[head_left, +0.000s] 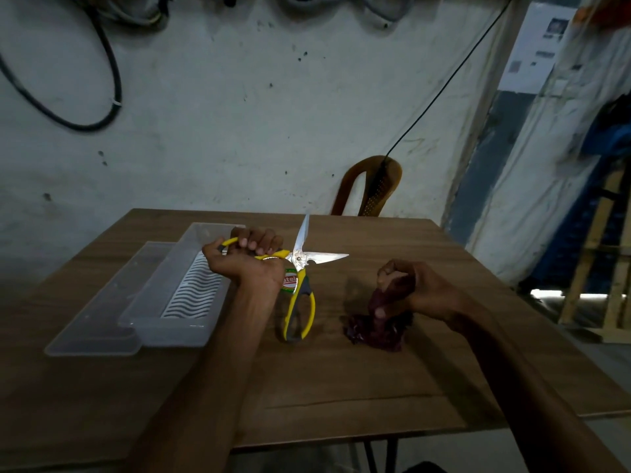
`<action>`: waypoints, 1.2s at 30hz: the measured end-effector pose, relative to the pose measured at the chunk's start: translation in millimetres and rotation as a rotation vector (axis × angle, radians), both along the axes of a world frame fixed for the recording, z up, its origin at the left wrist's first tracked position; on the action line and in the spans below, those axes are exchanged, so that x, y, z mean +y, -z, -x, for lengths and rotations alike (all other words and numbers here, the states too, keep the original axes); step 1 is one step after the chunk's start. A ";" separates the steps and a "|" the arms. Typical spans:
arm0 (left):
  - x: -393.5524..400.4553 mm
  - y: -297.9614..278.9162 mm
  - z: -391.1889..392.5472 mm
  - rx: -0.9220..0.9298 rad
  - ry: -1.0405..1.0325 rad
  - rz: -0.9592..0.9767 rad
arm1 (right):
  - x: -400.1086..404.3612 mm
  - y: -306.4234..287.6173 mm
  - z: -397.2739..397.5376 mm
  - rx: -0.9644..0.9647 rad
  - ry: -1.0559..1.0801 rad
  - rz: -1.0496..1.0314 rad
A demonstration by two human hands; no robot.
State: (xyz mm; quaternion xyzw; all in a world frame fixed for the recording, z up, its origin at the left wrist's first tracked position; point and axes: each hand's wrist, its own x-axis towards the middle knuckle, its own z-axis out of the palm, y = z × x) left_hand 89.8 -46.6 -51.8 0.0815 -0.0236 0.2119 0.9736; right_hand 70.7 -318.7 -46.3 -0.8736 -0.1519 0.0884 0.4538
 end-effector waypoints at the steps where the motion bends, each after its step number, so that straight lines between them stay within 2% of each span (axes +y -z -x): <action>1: 0.0 0.2 0.0 -0.004 0.005 0.004 | -3.5 -5.3 -0.5 0.001 -0.056 0.093; 4: -1.2 -0.9 0.2 -0.007 0.014 0.000 | -4.9 -22.3 1.7 -0.063 -0.159 0.446; 6: -1.9 -1.1 0.4 -0.005 0.015 -0.003 | -0.7 -27.6 2.3 -0.173 -0.123 0.551; 8: -2.0 -0.2 0.1 -0.005 0.018 -0.009 | 3.6 -25.2 3.0 -0.230 -0.082 0.401; 11: -2.7 0.3 0.7 0.002 0.022 -0.013 | 13.3 -17.1 7.6 -0.156 -0.026 0.053; 15: -3.8 -0.5 1.3 0.005 0.017 -0.020 | 44.6 5.1 14.4 0.086 0.209 -0.292; 17: -3.9 -0.2 1.1 -0.004 0.017 -0.019 | 68.8 21.8 17.6 0.208 0.345 -0.530; 21: -5.0 1.4 1.6 -0.006 0.021 0.004 | 107.4 35.4 12.8 0.598 0.279 -1.058; 23: -5.5 3.1 0.7 0.006 0.022 0.007 | 111.8 39.9 6.1 0.670 0.232 -1.258; 28: -8.3 5.9 -0.8 0.024 0.033 -0.007 | 120.1 54.1 -0.6 0.561 0.075 -1.215; 32: -10.9 7.6 -0.5 0.018 0.037 -0.007 | 130.4 64.3 0.0 0.360 0.159 -1.180; 36: -16.9 10.2 -1.3 0.014 0.044 -0.012 | 140.7 65.7 -3.0 0.340 0.297 -1.205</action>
